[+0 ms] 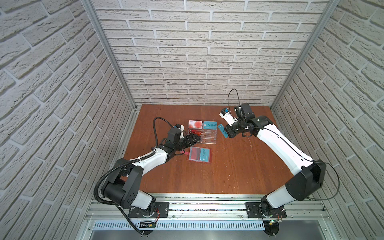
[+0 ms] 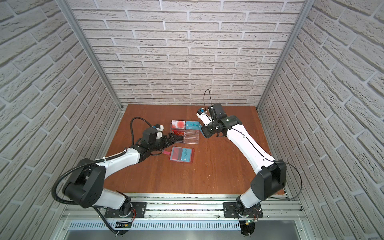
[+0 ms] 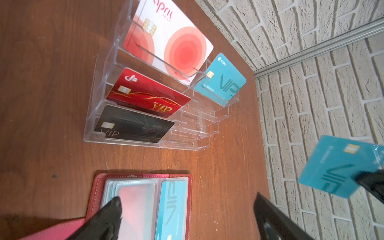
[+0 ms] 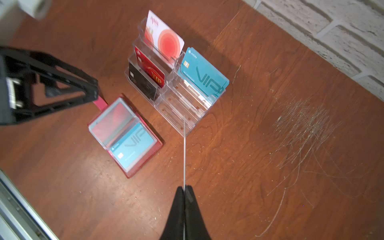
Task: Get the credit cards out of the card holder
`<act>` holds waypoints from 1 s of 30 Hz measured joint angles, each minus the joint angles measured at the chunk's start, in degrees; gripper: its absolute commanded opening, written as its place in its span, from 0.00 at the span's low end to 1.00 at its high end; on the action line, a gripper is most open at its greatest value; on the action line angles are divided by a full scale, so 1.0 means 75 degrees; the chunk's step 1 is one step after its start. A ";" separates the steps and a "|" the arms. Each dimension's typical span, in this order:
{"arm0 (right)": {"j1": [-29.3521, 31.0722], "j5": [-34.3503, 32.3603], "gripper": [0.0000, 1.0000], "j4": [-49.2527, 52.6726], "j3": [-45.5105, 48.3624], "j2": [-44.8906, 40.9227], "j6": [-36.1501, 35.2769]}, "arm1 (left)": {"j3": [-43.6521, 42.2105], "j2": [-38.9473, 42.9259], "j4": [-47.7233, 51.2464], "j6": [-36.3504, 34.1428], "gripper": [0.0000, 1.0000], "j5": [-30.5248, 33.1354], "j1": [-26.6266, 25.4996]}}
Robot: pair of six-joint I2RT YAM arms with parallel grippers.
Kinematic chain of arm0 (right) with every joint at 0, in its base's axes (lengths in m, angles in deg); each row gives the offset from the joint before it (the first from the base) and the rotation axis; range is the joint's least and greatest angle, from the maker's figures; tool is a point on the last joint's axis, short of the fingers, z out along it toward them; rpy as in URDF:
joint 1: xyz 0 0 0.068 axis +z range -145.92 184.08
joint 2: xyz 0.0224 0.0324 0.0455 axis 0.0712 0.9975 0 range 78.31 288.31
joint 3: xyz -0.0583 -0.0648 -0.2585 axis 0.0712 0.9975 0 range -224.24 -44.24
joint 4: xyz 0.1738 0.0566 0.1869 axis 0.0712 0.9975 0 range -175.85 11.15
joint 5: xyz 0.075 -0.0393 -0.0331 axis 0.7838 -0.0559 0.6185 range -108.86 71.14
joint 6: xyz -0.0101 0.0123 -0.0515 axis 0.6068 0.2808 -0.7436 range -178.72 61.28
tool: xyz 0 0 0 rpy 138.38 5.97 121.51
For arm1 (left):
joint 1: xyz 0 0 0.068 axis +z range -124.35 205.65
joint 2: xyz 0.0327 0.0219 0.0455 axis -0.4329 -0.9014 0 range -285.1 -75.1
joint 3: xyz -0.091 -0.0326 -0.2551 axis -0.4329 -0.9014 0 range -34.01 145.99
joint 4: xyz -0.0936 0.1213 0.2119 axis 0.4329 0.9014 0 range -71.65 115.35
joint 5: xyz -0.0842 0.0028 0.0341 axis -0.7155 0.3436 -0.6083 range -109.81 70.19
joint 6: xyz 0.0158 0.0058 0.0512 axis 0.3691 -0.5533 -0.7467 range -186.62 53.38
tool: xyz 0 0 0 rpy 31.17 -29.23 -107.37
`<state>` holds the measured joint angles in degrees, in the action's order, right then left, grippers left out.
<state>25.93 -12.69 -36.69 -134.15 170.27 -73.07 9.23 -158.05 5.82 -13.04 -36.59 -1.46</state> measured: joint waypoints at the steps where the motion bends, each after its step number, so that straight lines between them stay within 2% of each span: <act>1: 0.0000 -0.0026 0.06 0.0047 -0.0160 0.0207 -0.0221 | 0.0017 0.0047 0.0070 -0.0076 0.98 0.0023 -0.0006; 7: 0.0000 0.0026 0.06 0.0530 -0.1282 0.1279 -0.1912 | 0.0003 0.0140 0.0099 -0.0554 0.98 0.0125 -0.0233; 14: 0.0000 0.0312 0.06 0.1699 -0.3963 0.3008 -0.3748 | -0.0510 0.0114 -0.0941 -0.0860 0.98 -0.0035 -0.0332; 21: 0.0000 0.0420 0.06 0.2923 -0.6697 0.4878 -0.4820 | -0.0530 -0.0195 -0.1947 -0.1037 0.98 -0.0175 -0.0405; 30: 0.0000 0.0443 0.06 0.3212 -0.7187 0.5447 -0.5639 | 0.0012 -0.0813 -0.2022 -0.1448 0.98 -0.0236 -0.0455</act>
<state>25.93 -9.37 -12.60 -188.05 211.12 -115.36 9.32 -164.15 -9.35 -23.90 -38.36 -4.87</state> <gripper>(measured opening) 0.059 0.982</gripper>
